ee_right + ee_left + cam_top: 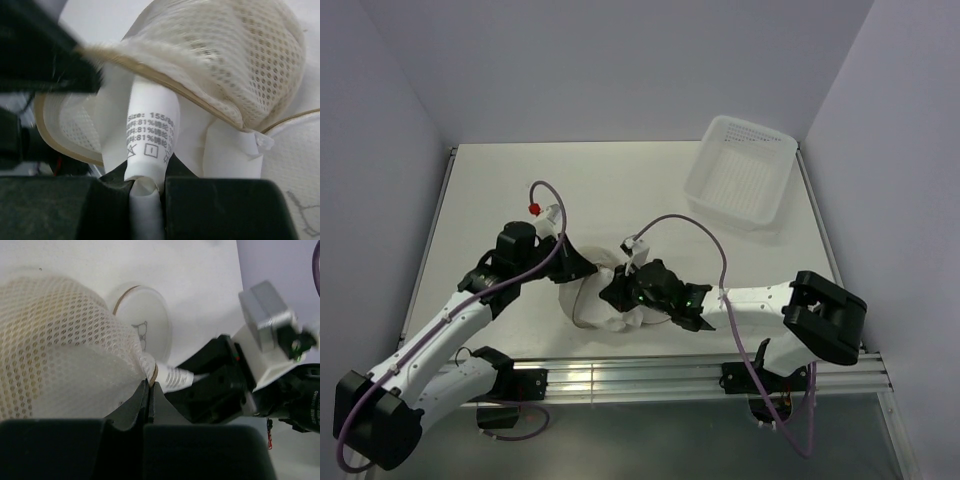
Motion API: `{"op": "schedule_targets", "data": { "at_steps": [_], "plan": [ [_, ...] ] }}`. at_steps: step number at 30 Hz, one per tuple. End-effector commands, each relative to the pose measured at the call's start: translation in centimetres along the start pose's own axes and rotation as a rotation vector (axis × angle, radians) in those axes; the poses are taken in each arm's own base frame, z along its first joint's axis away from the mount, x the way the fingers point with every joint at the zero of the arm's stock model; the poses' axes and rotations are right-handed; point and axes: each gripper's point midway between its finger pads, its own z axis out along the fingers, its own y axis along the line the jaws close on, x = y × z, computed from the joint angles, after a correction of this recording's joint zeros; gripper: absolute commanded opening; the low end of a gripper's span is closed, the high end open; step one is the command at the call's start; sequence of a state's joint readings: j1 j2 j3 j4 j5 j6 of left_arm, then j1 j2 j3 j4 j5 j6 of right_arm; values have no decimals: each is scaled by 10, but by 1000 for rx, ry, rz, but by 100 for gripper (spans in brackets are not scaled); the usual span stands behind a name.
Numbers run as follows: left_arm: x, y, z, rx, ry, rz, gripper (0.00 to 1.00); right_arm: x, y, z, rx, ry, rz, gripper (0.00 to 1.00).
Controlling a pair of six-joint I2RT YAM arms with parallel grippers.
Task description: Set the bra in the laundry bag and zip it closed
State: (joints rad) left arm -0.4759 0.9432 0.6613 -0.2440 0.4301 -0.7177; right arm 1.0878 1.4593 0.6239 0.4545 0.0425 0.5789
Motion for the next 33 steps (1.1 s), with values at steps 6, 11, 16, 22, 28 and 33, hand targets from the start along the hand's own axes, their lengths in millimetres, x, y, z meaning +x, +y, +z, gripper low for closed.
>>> {"op": "schedule_targets", "data": {
  "at_steps": [6, 11, 16, 22, 28, 33],
  "plan": [
    [11, -22, -13, 114, -1, -45, 0, -91, -24, -8, 226, -407, 393, 0],
    [15, -49, -16, 259, 3, -80, 0, -92, -33, 15, 285, -428, 460, 0],
    [21, -69, -24, 335, 38, -128, 0, -68, -56, 27, 378, -402, 486, 0],
    [23, -84, -34, 407, 52, -166, 0, -63, -72, 22, 462, -410, 466, 0],
    [32, -70, -28, 394, 50, -225, 0, -60, -71, 5, 481, -345, 345, 11],
    [38, -42, -22, 292, -8, -256, 0, -72, -63, -19, 483, -306, 237, 59]
  ]
}}
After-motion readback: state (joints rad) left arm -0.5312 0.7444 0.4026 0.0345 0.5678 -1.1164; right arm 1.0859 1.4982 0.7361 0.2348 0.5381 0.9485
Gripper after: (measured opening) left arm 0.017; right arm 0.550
